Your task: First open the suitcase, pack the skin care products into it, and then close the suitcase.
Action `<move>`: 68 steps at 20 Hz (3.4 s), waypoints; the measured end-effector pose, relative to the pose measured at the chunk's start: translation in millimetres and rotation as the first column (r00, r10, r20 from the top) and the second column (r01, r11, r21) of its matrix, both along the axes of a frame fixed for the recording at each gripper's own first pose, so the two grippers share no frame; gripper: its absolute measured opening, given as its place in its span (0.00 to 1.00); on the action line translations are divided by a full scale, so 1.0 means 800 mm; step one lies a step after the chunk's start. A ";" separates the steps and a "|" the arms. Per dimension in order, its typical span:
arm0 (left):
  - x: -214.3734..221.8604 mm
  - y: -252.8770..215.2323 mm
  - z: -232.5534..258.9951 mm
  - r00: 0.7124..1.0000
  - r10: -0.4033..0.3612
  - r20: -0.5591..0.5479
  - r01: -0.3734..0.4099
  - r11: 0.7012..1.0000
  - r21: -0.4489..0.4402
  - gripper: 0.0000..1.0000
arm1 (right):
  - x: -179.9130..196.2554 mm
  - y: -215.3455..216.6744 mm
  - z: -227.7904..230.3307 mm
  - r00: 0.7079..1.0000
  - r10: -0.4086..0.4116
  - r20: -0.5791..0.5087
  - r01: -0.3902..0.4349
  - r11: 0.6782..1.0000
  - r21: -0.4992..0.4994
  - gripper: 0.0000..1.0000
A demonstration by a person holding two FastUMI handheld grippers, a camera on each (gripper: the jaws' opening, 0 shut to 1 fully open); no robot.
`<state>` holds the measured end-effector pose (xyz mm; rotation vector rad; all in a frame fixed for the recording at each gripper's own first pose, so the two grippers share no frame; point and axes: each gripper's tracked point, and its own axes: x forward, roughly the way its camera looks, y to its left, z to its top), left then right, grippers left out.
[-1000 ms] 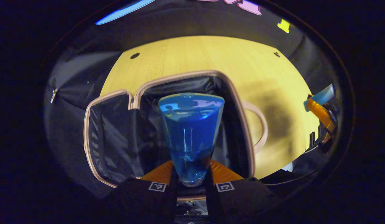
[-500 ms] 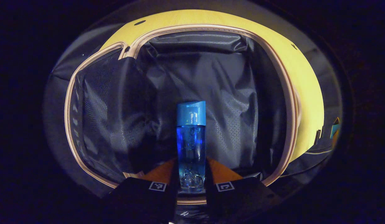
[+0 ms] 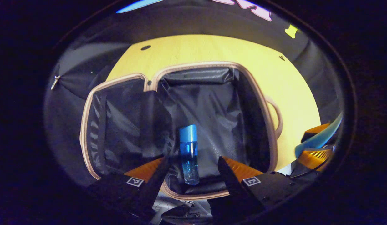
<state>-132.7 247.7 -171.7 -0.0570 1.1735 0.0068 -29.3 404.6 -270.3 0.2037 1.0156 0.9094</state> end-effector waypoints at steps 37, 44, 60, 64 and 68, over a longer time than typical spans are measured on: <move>-0.150 0.281 0.131 0.767 0.549 0.332 -0.530 0.834 -0.156 0.97 | 0.122 0.097 0.083 0.929 -0.351 0.119 0.361 0.930 -0.070 0.98; -0.109 0.363 0.091 0.808 0.509 0.297 -0.482 0.861 -0.163 0.97 | 0.160 0.073 0.156 0.851 -0.396 0.344 0.406 0.913 0.046 0.98; -0.025 0.502 -0.084 0.854 0.520 -0.023 -0.520 0.851 -0.068 0.94 | 0.142 -0.070 0.170 0.705 -0.538 0.463 0.622 0.782 -0.038 0.98; -0.016 0.486 -0.103 0.859 0.510 -0.045 -0.512 0.856 -0.069 0.19 | 0.133 -0.087 0.169 0.694 -0.543 0.473 0.641 0.765 -0.063 0.98; -0.011 0.482 -0.064 0.894 0.447 0.017 -0.445 0.892 -0.079 0.13 | 0.120 -0.092 0.172 0.688 -0.541 0.483 0.644 0.763 -0.062 0.98</move>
